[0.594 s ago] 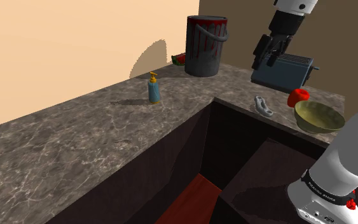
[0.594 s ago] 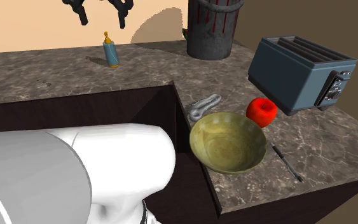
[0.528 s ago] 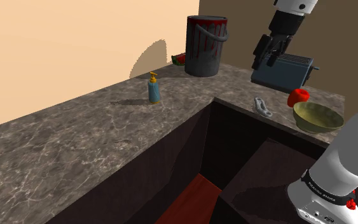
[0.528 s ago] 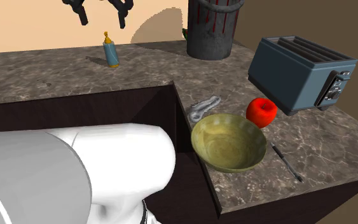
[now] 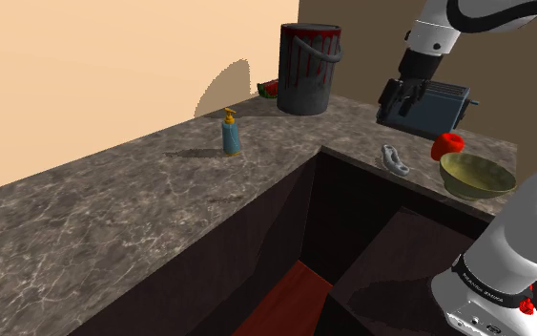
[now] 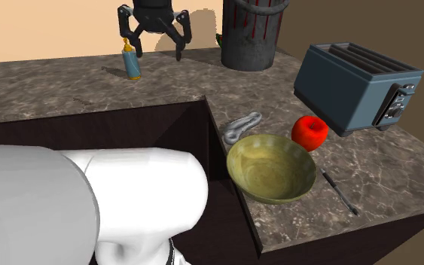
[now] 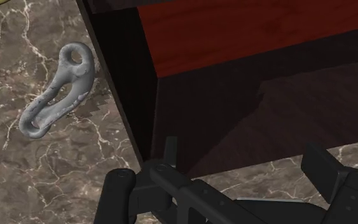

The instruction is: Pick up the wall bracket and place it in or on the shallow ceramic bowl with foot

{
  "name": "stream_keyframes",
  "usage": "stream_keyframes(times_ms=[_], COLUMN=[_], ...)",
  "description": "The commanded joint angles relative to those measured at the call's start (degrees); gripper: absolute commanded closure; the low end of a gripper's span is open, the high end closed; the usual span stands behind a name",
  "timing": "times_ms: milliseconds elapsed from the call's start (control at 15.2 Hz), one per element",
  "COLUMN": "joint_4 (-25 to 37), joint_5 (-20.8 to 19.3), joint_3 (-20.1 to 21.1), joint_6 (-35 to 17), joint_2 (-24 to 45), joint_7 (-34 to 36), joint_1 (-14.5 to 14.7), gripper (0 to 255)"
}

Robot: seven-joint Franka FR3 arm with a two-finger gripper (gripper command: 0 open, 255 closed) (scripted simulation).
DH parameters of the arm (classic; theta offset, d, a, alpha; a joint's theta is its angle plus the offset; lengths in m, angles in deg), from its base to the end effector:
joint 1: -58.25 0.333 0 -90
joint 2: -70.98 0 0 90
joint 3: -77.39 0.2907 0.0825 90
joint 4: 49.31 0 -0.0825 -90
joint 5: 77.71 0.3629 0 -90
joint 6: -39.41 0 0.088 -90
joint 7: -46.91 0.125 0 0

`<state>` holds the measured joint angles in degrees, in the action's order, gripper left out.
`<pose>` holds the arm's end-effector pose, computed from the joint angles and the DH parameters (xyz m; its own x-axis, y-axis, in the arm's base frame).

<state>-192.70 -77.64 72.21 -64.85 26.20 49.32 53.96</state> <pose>0.3205 -0.0560 0.5080 0.9781 -0.1858 0.0934 -0.1799 -0.9813 -0.0688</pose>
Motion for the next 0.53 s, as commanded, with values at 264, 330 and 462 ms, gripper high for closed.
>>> stream_keyframes(times_ms=[264, 330, 462], joint_4=[-4.1, -4.6, -5.4], joint_5=[-3.3, -3.8, -4.8], joint_3=[-5.0, -5.9, -7.6], joint_6=[-7.8, -9.1, -11.8], joint_2=[5.3, 6.4, 8.9], joint_7=[-3.9, -4.6, -6.0], joint_1=[-3.0, -3.5, -4.5], gripper=[0, 0, 0])
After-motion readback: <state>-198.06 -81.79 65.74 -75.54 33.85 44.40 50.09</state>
